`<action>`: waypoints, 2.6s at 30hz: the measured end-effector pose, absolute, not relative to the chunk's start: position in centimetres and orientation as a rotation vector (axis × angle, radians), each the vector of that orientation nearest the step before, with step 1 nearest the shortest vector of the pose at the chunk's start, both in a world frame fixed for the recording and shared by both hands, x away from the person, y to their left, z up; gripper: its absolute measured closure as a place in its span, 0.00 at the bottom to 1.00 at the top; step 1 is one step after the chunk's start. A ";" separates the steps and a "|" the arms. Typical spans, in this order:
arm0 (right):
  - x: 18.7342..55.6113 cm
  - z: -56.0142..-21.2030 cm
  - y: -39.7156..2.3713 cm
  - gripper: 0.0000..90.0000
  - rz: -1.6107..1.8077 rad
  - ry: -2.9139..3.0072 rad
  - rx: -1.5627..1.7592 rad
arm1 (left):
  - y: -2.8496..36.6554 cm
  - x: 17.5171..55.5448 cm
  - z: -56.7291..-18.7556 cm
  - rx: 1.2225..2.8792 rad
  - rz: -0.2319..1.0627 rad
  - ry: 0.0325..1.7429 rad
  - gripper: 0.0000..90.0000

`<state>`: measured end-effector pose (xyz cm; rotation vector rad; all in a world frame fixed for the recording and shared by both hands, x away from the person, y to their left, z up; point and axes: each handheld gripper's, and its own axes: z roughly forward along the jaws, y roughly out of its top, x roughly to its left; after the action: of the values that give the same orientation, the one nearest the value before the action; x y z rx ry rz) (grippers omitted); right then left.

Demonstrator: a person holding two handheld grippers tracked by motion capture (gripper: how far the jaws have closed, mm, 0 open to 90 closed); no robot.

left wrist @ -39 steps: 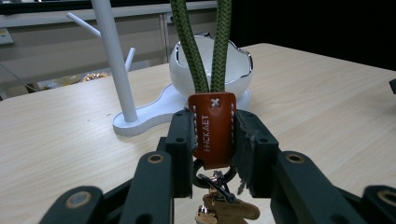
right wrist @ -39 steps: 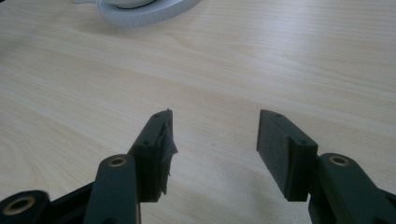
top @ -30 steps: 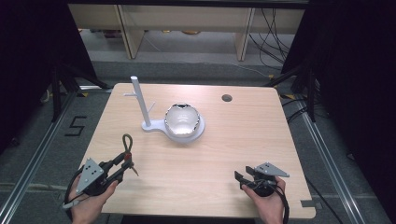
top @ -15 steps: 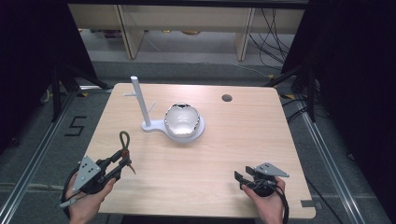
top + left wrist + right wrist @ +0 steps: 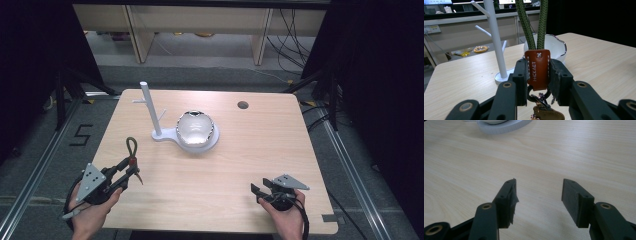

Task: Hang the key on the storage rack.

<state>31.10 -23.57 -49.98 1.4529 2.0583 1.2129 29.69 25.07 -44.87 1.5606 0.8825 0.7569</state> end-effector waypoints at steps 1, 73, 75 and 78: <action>31.3 -50.1 -23.7 0.52 1.204 2.066 1.424 | 25.1 29.7 -44.8 1.558 0.758 0.885 0.75; 31.4 -50.1 -23.8 0.51 1.187 2.056 1.416 | 25.5 35.0 -43.7 1.537 0.834 0.951 0.75; 31.3 -50.0 -23.8 0.51 1.212 2.071 1.426 | 25.5 35.1 -43.8 1.537 0.835 0.951 0.75; 31.3 -50.1 -23.8 0.51 1.213 2.065 1.425 | 25.6 35.3 -43.8 1.542 0.836 0.953 0.75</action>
<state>31.28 -23.78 -50.06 1.4249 2.0646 1.2130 35.30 25.55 -43.76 1.5423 0.9534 0.8361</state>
